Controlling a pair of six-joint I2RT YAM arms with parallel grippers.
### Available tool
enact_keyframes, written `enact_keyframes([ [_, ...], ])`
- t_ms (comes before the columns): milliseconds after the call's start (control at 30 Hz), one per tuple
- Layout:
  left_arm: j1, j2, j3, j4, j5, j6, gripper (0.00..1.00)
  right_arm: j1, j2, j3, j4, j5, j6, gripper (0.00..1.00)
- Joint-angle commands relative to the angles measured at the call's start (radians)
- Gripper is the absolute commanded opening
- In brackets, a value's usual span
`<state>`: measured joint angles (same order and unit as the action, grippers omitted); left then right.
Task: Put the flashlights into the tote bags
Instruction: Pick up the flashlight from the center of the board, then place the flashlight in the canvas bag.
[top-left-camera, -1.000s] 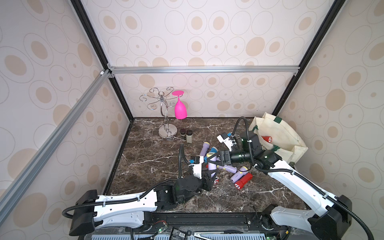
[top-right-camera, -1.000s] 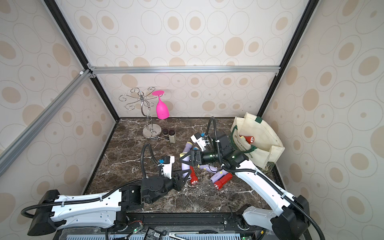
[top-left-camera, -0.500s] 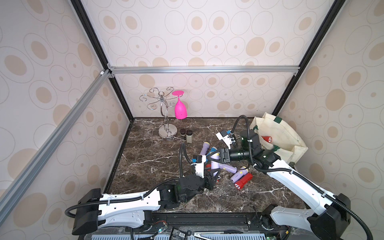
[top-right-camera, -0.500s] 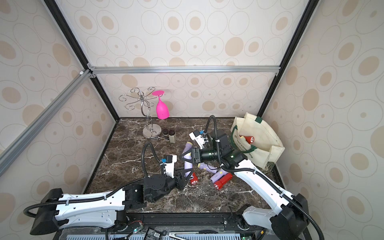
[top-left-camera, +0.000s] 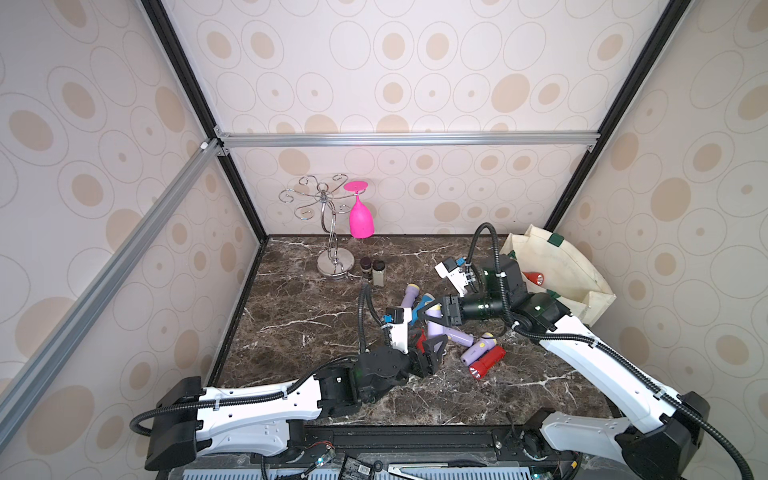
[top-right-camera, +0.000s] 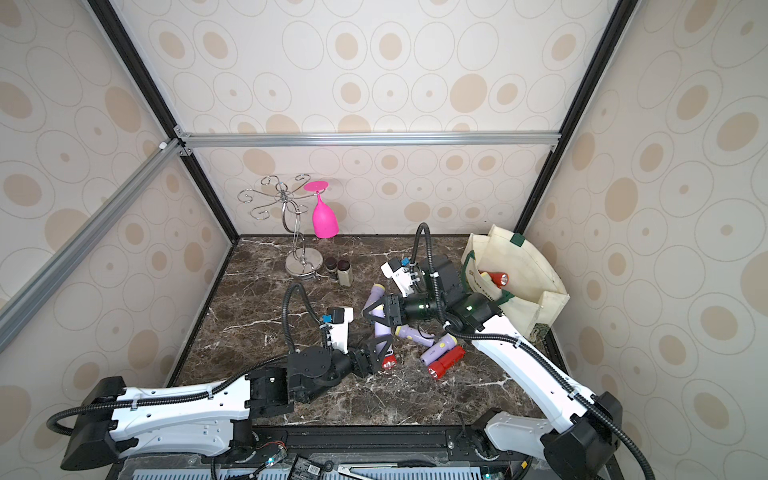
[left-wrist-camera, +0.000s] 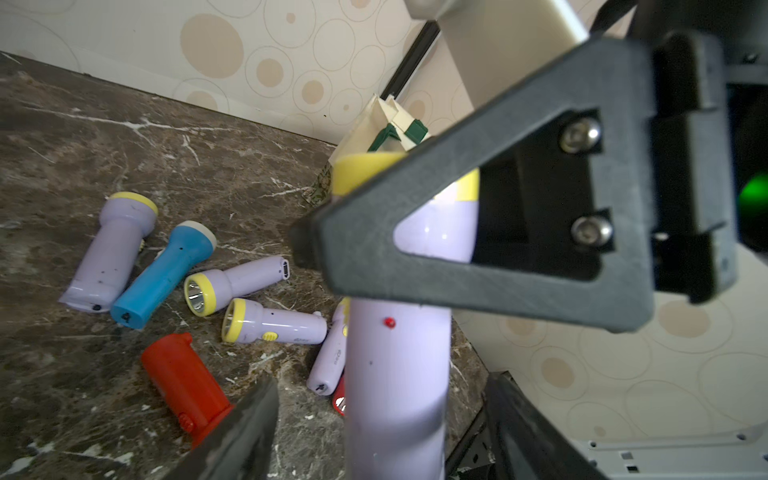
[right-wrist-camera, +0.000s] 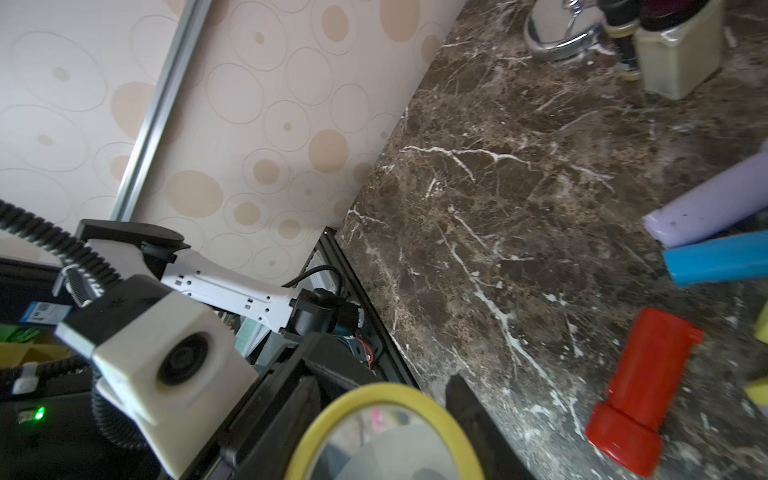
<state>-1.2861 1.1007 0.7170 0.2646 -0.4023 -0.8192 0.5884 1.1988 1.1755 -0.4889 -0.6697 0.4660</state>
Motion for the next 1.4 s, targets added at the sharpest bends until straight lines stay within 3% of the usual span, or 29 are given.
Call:
enact_keyframes([
  [0, 0.008, -0.008, 0.035, -0.034, -0.037, -0.001, 0.91, -0.023, -0.012, 0.066, -0.175, 0.160, -0.113, 0.00],
  [133, 0.007, -0.021, 0.015, -0.055, -0.062, -0.025, 1.00, -0.085, 0.018, 0.136, -0.249, 0.250, -0.154, 0.00],
  [433, 0.007, 0.018, 0.054, -0.170, -0.092, -0.063, 1.00, -0.268, 0.221, 0.465, -0.451, 0.521, -0.217, 0.00],
  [767, 0.007, 0.070, 0.074, -0.136, -0.061, -0.061, 1.00, -0.447, 0.447, 0.812, -0.543, 0.782, -0.288, 0.00],
  [1067, 0.007, 0.091, 0.093, -0.146, -0.040, -0.041, 1.00, -0.576, 0.607, 1.006, -0.553, 0.876, -0.302, 0.00],
  [1367, 0.011, 0.109, 0.110, -0.154, -0.026, -0.029, 1.00, -0.700, 0.671, 0.937, -0.508, 0.878, -0.287, 0.00],
])
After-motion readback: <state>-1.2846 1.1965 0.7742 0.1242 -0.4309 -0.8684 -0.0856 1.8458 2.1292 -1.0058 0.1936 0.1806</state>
